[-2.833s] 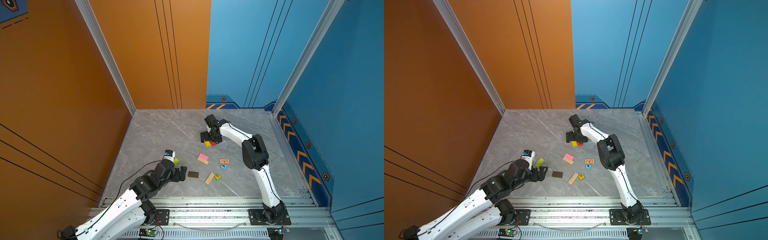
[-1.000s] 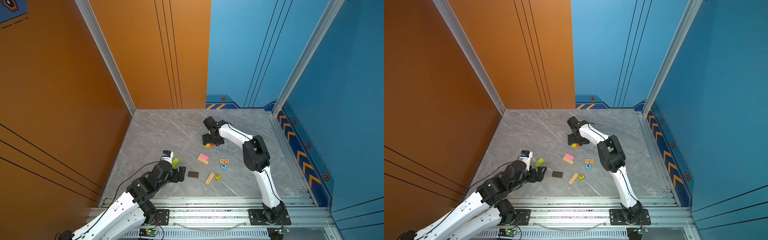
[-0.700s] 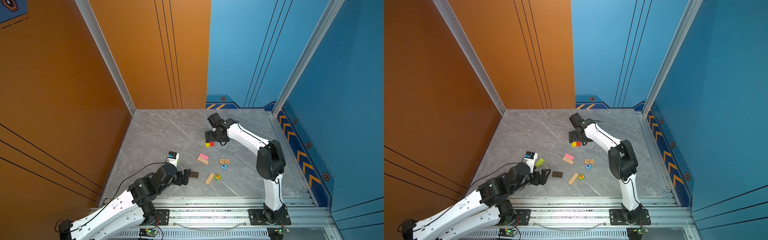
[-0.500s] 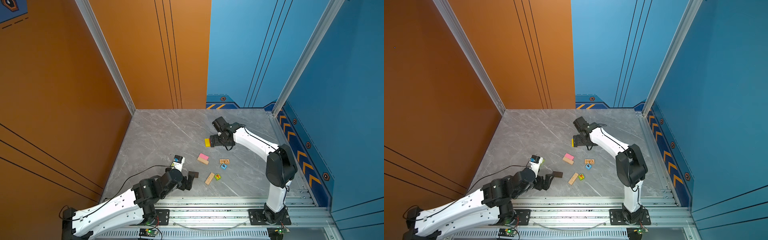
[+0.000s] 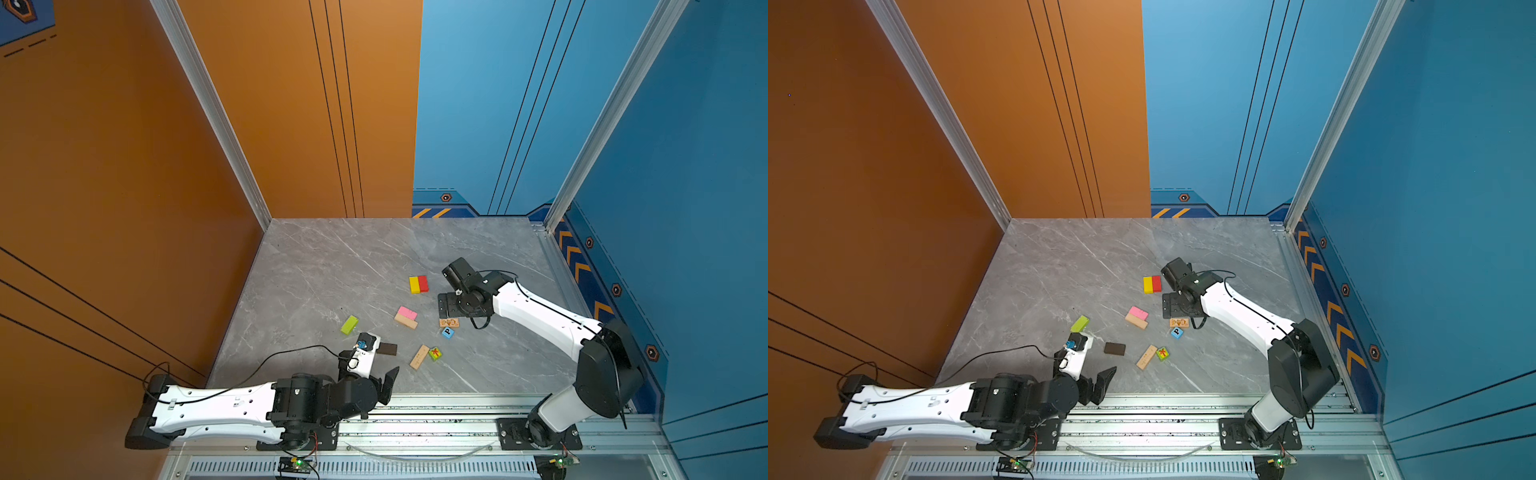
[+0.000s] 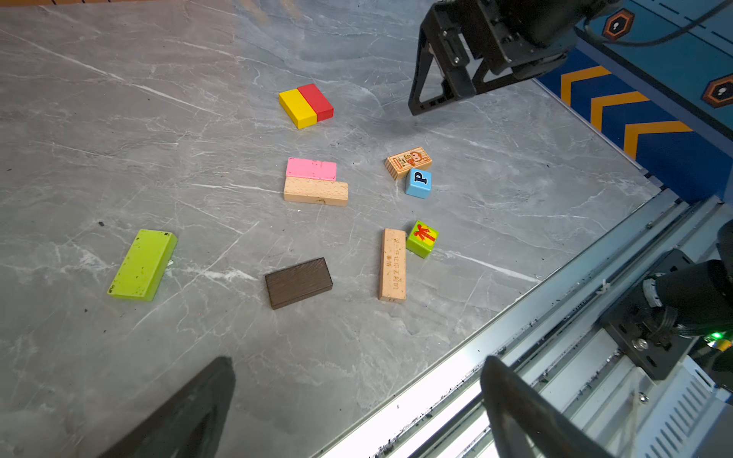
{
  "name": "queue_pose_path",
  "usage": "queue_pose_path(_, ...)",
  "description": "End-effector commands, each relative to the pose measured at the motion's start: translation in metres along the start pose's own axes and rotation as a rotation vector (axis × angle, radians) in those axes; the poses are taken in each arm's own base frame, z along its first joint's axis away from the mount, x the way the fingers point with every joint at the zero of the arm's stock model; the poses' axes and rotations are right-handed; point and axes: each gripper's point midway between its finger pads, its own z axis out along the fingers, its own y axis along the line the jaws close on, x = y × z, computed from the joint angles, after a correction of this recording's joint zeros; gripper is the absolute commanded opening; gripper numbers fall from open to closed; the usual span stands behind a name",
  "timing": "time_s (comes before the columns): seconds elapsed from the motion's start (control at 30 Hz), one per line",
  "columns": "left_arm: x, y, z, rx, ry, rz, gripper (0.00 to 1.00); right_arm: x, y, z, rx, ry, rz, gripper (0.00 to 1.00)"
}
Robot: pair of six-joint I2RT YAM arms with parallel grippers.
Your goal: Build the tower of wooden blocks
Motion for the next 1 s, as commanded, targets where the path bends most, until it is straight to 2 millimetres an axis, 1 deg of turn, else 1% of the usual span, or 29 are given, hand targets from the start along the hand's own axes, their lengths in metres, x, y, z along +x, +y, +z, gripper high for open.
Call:
queue_pose_path(0.0,0.003,0.004,0.001,-0.045,-0.031,0.010,0.98,0.010,-0.003,0.002,0.008,-0.017,0.031,1.00)
queue_pose_path(0.17,0.013,0.001,0.004,-0.054,-0.017,0.038,0.98,0.021,-0.001,0.011,0.011,-0.005,0.036,0.99)
queue_pose_path(0.27,0.014,0.000,0.005,-0.057,-0.012,0.053,0.98,0.022,0.001,0.018,0.012,0.008,0.034,0.98)
queue_pose_path(0.4,0.010,-0.005,0.008,-0.038,-0.020,0.068,0.98,0.022,0.006,0.025,0.007,0.024,0.023,0.96)
queue_pose_path(0.5,0.012,-0.008,0.015,-0.001,0.041,0.069,0.98,0.019,0.009,0.031,-0.007,0.038,0.021,0.95)
queue_pose_path(0.73,0.012,-0.001,0.027,0.054,0.132,0.026,0.98,0.012,0.017,0.044,-0.032,0.052,0.023,0.94)
queue_pose_path(0.97,0.009,0.002,0.041,0.078,0.171,-0.009,0.98,0.011,0.015,0.056,-0.031,0.071,0.030,0.90)
